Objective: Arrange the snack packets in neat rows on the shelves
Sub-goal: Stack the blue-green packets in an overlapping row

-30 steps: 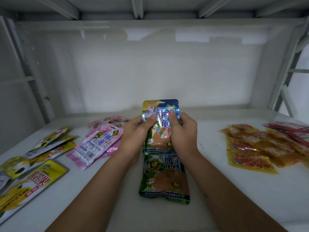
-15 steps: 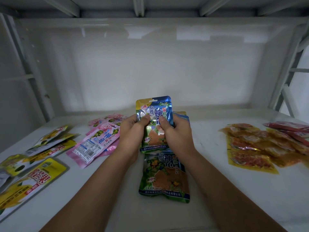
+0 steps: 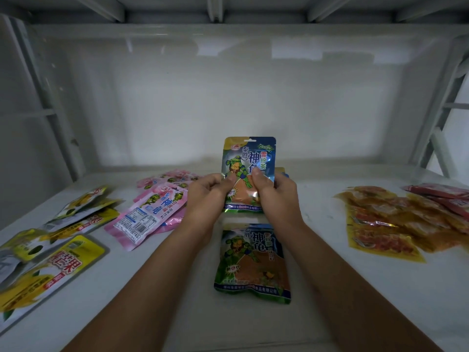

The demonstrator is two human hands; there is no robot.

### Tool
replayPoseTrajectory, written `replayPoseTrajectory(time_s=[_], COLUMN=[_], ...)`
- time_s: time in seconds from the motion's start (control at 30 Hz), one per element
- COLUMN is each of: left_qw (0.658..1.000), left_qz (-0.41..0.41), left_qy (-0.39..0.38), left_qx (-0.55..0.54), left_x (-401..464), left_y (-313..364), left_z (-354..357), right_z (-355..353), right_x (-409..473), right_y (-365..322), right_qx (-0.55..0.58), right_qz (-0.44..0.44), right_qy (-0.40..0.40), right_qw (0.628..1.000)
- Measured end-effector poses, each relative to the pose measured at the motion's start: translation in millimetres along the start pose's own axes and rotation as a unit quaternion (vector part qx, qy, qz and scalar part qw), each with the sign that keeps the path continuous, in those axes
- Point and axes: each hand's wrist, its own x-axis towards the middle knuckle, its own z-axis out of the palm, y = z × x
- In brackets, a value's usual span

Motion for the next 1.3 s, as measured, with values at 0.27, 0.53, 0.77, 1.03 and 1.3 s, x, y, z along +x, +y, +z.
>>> replayPoseTrajectory(time_s=[0.27,0.53,0.77,1.03,1.3], left_qw=[0.999,0.998,0.998,0.995,0.996], left_qz=[0.003,0.001,0.043,-0.005,0.030], left_qy=[0.017,-0.014,0.006,-0.061,-0.042], left_qx=[-0.040,-0.056,-0.040,-0.082,-0.073], left_x=[4.9,4.9,5.0,0.6,2.2], left_y=[-2.3,-5.4,-3.9,-0.7,1.3], left_z=[-2.2,-1.6,-4.7,2.3,-5.1], right_z=[-1.4,-1.9,0.1,-4.5,-2.2], right_x=[1.6,5.4,4.3,2.7,-2.1], right_y=[5.6,10.1,7.7,5.6,4.2], right_qx=[-0.073,-0.109,-0.073,-0.129,-0.139], right_qz=[-0.051,-0.075,-0.031,-0.070,-0.083], right_qy=[-0.002,0.018,-0.028,0.010,0.034], right_qw=[0.996,0.991,0.996,0.989,0.986])
